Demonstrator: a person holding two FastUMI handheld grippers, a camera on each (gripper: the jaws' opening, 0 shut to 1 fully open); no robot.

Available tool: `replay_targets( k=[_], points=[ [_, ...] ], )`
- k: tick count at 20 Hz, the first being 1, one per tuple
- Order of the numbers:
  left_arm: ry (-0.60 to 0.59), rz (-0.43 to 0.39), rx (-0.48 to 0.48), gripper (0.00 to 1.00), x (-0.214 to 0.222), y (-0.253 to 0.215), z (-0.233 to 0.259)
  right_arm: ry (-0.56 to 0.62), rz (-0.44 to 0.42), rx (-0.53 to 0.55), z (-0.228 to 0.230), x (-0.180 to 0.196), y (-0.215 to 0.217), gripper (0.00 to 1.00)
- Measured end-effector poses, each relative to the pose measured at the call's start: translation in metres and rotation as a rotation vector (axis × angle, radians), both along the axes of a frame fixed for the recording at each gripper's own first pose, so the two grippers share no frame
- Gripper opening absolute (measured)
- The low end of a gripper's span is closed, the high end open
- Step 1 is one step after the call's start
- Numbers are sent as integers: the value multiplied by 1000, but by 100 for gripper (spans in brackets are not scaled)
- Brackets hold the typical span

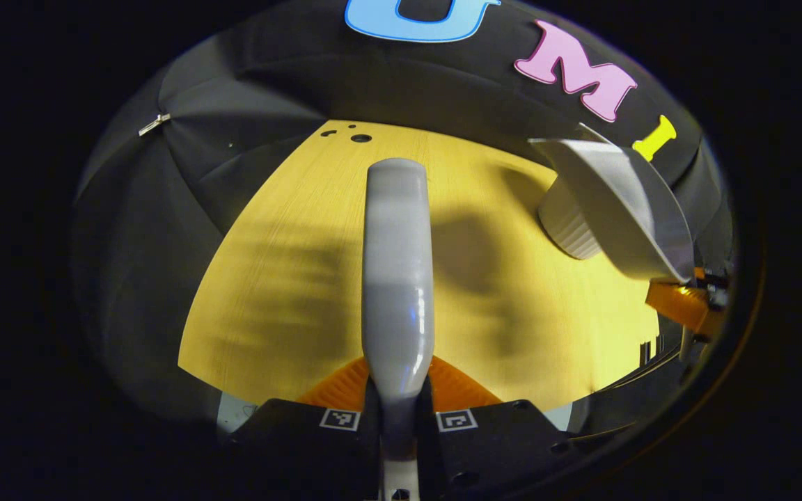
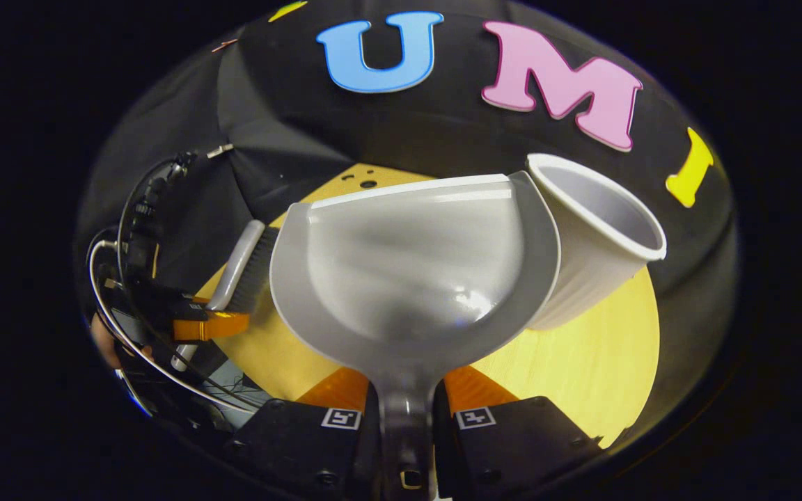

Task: Pick up the small broom and dustpan from the desktop, sweep the trash into the dustpan with the broom, and then empty the trash into the garbage bin.

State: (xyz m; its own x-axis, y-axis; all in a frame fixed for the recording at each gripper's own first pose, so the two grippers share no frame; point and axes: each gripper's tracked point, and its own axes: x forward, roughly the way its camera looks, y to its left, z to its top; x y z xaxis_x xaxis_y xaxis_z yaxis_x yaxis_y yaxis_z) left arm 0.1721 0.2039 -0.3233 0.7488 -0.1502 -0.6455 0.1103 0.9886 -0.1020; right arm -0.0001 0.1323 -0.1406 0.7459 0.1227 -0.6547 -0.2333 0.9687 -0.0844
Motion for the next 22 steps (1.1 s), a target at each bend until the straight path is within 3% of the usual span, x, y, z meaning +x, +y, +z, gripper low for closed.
replay_targets(
  k=[1,2,7,10,16,22],
  points=[
    [18,-12,15,29,3,2,-8,39,-22,14,-14,-7,3,34],
    [41,-24,27,25,6,1,-17,77,-43,26,-25,-13,2,34],
    [104,-85,94,26,8,-3,-34,199,-94,3,-87,-28,-7,35],
    [151,-97,132,29,20,-10,-46,253,-184,40,-115,-25,-14,35],
    [221,-103,200,27,35,-14,-68,305,-305,66,-140,-28,-33,34],
    [260,-108,237,29,38,-11,-76,341,-347,146,-152,-31,-34,36]
  ],
)
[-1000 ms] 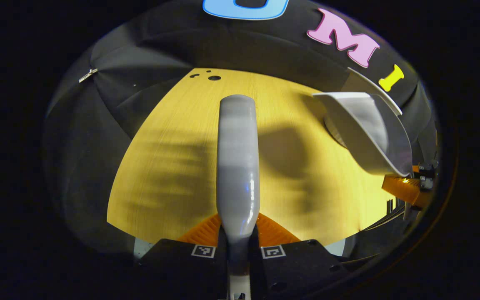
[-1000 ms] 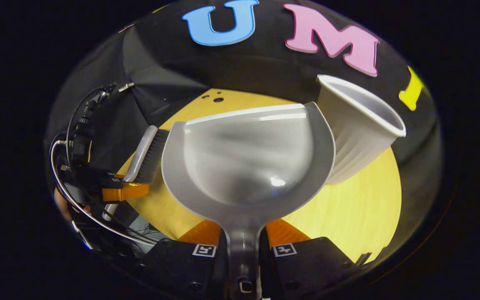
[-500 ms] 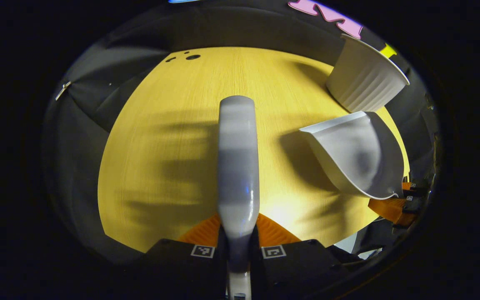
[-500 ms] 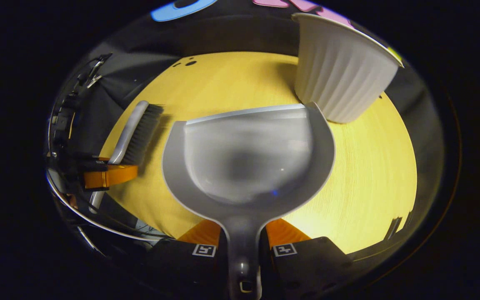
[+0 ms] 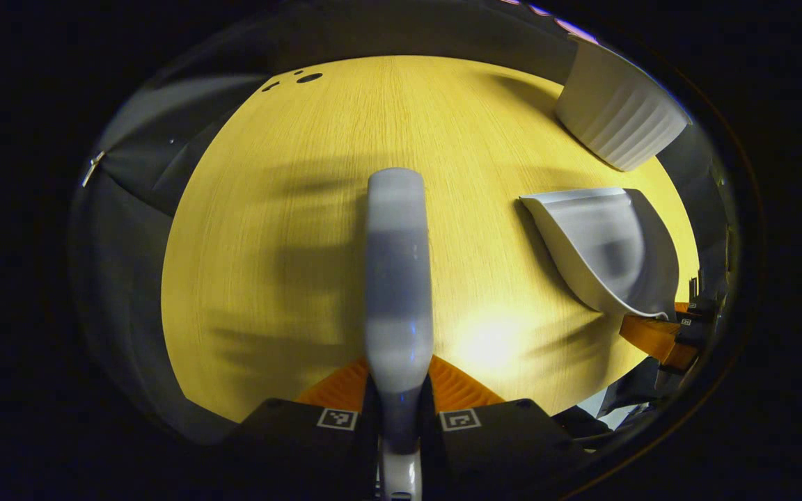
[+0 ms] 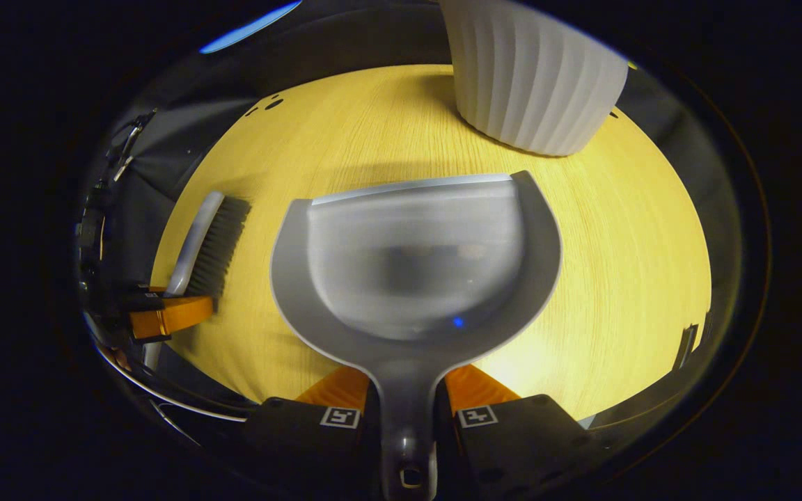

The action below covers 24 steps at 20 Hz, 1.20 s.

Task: Pick up the small broom and dustpan from the desktop, sweep the trash into the dustpan with the broom, and then empty the trash into the garbage bin.

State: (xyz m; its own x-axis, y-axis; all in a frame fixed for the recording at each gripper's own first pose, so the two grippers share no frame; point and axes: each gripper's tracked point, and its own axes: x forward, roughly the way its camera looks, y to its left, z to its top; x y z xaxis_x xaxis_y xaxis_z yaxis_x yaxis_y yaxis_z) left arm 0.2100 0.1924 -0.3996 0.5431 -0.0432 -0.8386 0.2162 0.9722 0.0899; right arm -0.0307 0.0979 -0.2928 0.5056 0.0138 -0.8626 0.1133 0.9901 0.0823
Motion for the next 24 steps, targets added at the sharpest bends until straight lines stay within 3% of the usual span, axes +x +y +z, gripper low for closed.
replay_targets(
  k=[2,3,4,5,6,7,8,9,10,11,15,19,24],
  points=[
    [-6,-4,16,30,-2,1,1,-10,3,-10,2,-3,-3,37],
    [-14,-11,19,33,-5,-1,3,-17,5,-13,4,-2,-3,54],
    [-25,-22,25,33,-6,-3,5,-24,6,-12,7,-2,-1,30],
    [-39,-31,42,33,-5,-2,8,-27,11,-5,12,-1,1,49],
    [-55,-42,48,40,-5,-3,12,-34,14,6,15,0,3,55],
    [-65,-51,40,46,-8,-8,15,-45,15,21,20,2,5,71],
    [-75,-55,23,54,-11,-12,19,-58,14,32,26,3,7,71],
    [-88,-63,0,69,-13,-17,22,-72,13,33,31,5,6,89],
    [-95,-64,-16,84,-17,-20,21,-82,16,33,37,4,5,98],
    [-105,-60,-21,99,-17,-22,29,-95,17,32,46,3,4,100],
    [-205,-40,-49,96,-36,-20,61,-190,19,38,86,-1,3,99],
    [-418,-61,-128,96,-46,-28,106,-341,56,-71,134,-2,-11,99],
    [-699,-10,-266,96,-62,-37,178,-606,23,-168,200,-4,-15,99]
  ],
)
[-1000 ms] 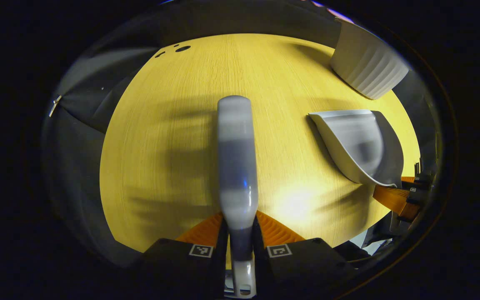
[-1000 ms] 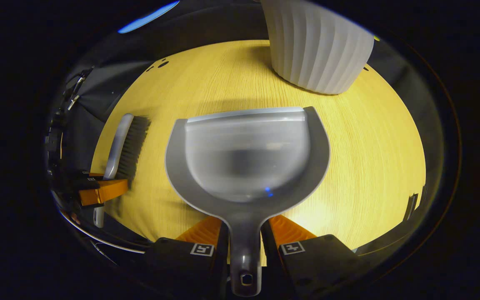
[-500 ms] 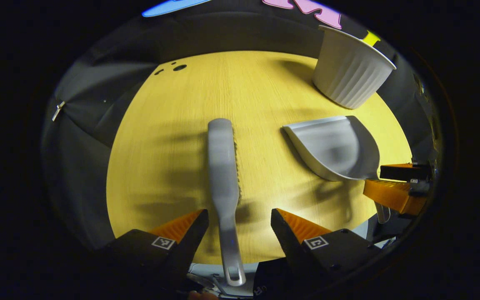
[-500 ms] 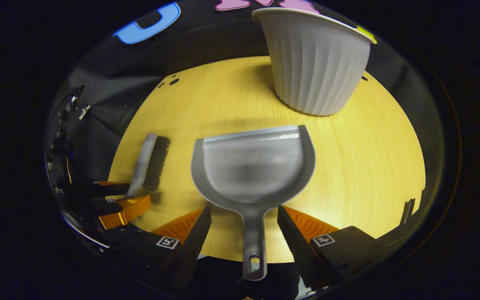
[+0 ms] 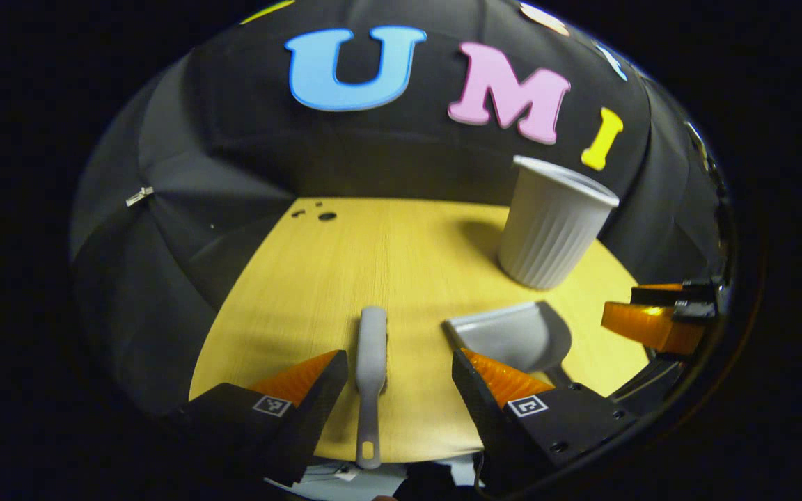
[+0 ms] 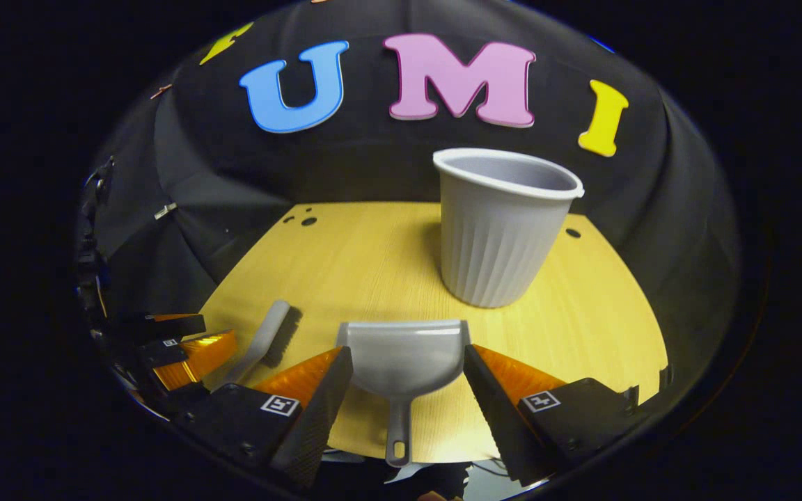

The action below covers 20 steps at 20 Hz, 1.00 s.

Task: Pick up the small broom and dustpan from the desktop, sweep the trash into the dustpan with the broom, and then empty the trash into the garbage bin.

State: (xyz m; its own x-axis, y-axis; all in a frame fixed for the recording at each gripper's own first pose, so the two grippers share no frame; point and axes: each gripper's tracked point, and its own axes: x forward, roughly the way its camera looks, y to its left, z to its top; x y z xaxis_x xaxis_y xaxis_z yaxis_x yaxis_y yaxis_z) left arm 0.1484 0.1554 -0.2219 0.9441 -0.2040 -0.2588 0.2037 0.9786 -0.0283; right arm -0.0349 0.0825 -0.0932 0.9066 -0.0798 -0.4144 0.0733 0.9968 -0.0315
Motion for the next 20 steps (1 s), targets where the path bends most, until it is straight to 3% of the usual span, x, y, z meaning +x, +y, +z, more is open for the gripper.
replay_targets(
  k=[4,8,16,20],
  points=[
    [-155,28,-43,95,-18,-4,46,-139,-34,-3,30,-1,7,99],
    [-275,-20,32,95,-25,-17,78,-181,15,-31,41,-7,24,99],
    [-387,-102,85,95,-43,-43,101,-249,-31,5,55,-20,15,100],
    [-362,-127,87,95,-49,-54,87,-242,-56,22,51,-27,6,99]
  ],
)
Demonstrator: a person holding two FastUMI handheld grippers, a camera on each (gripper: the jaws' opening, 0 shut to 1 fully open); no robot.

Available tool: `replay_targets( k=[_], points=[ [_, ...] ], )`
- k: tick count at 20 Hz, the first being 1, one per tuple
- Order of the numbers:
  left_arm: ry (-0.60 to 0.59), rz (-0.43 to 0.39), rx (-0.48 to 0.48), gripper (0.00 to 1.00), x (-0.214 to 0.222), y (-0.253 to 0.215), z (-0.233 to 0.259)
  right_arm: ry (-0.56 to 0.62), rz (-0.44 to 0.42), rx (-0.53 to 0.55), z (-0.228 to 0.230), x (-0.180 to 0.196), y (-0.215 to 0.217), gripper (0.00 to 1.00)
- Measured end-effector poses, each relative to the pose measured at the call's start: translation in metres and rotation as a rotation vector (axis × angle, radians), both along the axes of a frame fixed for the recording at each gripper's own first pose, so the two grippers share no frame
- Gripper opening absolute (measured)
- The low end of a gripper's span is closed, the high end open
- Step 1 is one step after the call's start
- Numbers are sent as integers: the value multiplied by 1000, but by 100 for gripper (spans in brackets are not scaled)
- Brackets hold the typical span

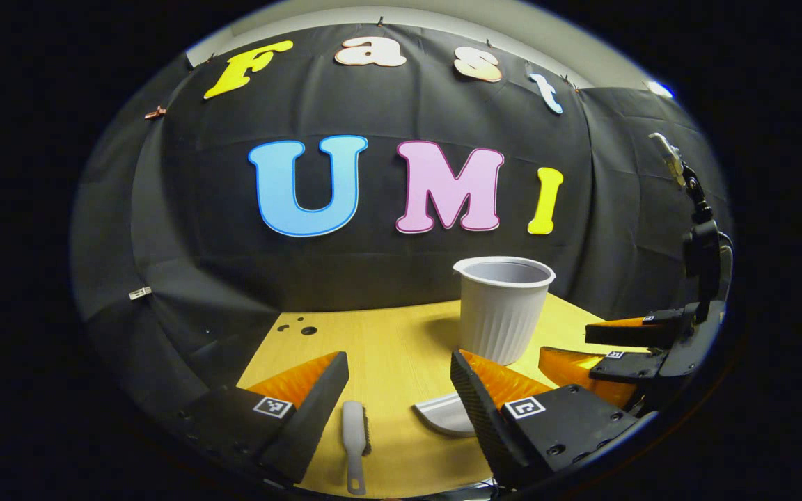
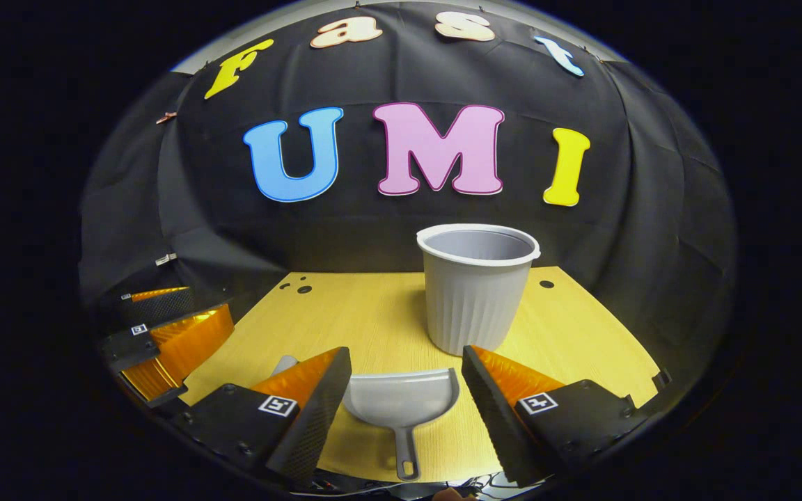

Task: Pick up the small broom and dustpan from the desktop, sweep the trash into the dustpan with the broom, and then empty the trash into the garbage bin.

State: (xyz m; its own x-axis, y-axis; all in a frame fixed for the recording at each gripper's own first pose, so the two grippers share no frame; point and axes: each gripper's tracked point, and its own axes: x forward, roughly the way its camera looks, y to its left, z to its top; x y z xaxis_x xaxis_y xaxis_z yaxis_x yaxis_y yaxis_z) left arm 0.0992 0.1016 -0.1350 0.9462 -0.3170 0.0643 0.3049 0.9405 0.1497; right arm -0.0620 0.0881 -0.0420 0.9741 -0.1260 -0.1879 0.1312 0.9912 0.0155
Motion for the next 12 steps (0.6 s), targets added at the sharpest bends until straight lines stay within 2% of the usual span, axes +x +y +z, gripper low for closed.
replay_targets(
  k=[12],
  points=[
    [117,-31,9,95,-2,-13,-39,66,-42,45,-22,-24,-23,98]
  ],
)
